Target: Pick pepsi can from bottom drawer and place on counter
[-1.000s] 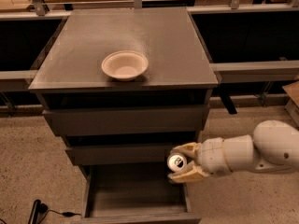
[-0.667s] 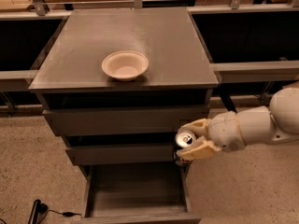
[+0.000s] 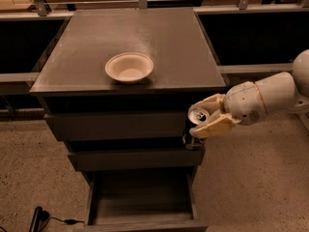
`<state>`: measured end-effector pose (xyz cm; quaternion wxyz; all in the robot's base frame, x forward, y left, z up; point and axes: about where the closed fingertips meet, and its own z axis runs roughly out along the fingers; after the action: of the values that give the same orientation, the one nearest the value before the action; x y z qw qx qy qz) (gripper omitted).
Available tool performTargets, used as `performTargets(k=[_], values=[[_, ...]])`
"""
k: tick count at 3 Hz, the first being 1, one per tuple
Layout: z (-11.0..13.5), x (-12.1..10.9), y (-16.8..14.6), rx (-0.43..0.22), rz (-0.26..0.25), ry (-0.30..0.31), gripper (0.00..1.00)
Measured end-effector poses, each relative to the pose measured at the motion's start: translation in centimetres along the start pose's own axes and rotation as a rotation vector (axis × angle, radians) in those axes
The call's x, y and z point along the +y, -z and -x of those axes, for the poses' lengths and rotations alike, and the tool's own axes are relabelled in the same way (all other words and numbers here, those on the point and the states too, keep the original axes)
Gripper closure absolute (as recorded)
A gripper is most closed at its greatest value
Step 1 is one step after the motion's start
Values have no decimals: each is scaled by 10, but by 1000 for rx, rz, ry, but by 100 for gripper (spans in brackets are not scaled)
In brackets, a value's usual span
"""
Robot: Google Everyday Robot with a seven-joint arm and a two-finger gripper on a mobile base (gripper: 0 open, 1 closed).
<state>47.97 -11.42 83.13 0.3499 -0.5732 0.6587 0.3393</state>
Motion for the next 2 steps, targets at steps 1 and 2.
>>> performTargets(k=[1,2], values=[[3,-2,0,4,-6,2,100],[47,-26,0,73,-82,18,100]])
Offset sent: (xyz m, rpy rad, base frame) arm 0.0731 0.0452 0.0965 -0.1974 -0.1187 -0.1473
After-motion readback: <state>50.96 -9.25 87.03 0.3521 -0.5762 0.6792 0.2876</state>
